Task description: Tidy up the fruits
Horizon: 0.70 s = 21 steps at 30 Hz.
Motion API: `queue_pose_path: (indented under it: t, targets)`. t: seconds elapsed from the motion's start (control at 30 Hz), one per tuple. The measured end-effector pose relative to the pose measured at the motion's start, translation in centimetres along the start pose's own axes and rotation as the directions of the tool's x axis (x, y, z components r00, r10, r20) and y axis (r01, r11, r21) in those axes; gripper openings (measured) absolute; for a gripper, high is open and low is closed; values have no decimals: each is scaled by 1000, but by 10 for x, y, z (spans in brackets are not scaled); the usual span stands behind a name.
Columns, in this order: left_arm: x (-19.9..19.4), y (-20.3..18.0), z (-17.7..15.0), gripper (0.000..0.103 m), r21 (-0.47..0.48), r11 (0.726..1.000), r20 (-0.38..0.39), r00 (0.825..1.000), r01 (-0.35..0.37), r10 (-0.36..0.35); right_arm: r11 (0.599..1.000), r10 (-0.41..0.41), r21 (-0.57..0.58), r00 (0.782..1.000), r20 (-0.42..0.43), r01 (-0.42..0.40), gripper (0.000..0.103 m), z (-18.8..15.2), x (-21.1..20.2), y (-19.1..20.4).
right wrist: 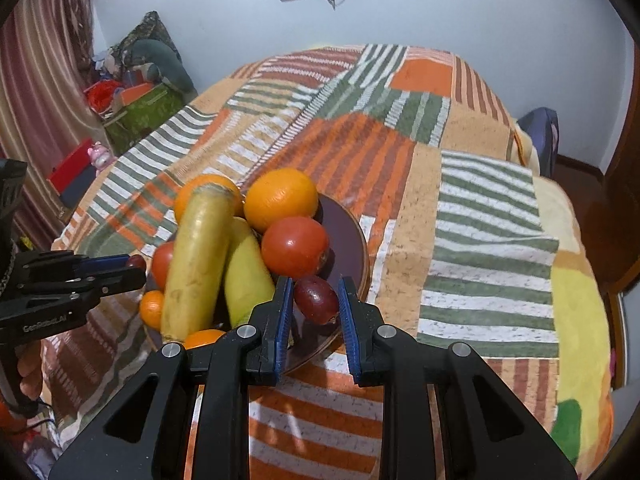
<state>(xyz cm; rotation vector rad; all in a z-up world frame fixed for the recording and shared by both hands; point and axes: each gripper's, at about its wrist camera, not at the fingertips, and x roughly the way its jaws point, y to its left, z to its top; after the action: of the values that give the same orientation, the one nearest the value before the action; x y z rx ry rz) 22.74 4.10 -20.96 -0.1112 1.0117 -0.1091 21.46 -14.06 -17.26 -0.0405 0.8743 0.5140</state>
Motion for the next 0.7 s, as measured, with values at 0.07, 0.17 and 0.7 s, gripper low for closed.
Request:
queue_pose_path:
  t: [0.07, 0.17, 0.7]
  targets:
    - [3, 1, 0, 25, -5, 1000, -7, 1000, 1, -1, 1000, 12, 9, 1000, -14, -12, 22, 0, 5, -1]
    - [5, 0, 1, 26, -2, 1000, -10, 1000, 0, 0, 1000, 21, 9, 999, -33, -21, 22, 1, 10, -2]
    - [-47, -3, 8, 36, -5, 1000, 105, 994, -18, 18, 1000, 9, 8, 998, 55, -9, 34, 14, -34, 3]
